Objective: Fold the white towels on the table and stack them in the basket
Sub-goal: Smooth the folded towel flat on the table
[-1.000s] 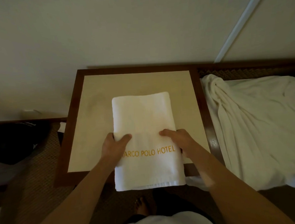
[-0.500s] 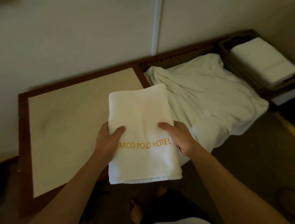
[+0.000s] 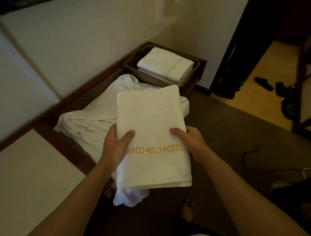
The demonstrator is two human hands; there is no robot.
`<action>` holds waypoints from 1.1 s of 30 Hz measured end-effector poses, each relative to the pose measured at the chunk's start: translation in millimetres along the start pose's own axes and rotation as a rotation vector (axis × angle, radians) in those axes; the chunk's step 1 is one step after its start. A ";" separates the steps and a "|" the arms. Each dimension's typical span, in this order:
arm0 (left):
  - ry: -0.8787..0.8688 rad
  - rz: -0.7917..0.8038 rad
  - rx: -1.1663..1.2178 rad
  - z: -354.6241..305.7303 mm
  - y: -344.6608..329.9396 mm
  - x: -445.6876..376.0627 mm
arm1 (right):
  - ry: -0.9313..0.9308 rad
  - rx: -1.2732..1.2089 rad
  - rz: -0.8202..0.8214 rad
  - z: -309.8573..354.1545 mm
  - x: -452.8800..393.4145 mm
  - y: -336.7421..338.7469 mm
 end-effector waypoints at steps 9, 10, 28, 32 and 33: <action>-0.141 0.187 -0.107 -75.8 -231.3 -27.1 | 0.043 -0.018 -0.199 12.3 -72.6 213.3; -0.149 0.208 -0.118 -82.5 -254.7 -28.3 | 0.044 -0.022 -0.224 13.0 -77.7 233.3; -0.145 0.426 -0.202 -167.2 -546.1 -137.5 | 0.011 -0.030 -0.487 6.9 -251.0 445.7; -0.116 0.384 -0.150 -198.1 -564.7 -174.7 | 0.023 -0.006 -0.423 32.2 -314.7 457.1; -0.125 0.367 -0.148 -207.3 -568.1 -183.7 | 0.033 -0.002 -0.405 38.8 -330.1 458.3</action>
Point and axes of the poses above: each hand's wrist, its own x-axis away from the middle knuckle, its own y-axis out of the back of the hand, z = x × y, the point moved 2 cm from there along -x, towards the middle knuckle, and after that the axes turned 15 degrees about y, right-handed, at the moved point
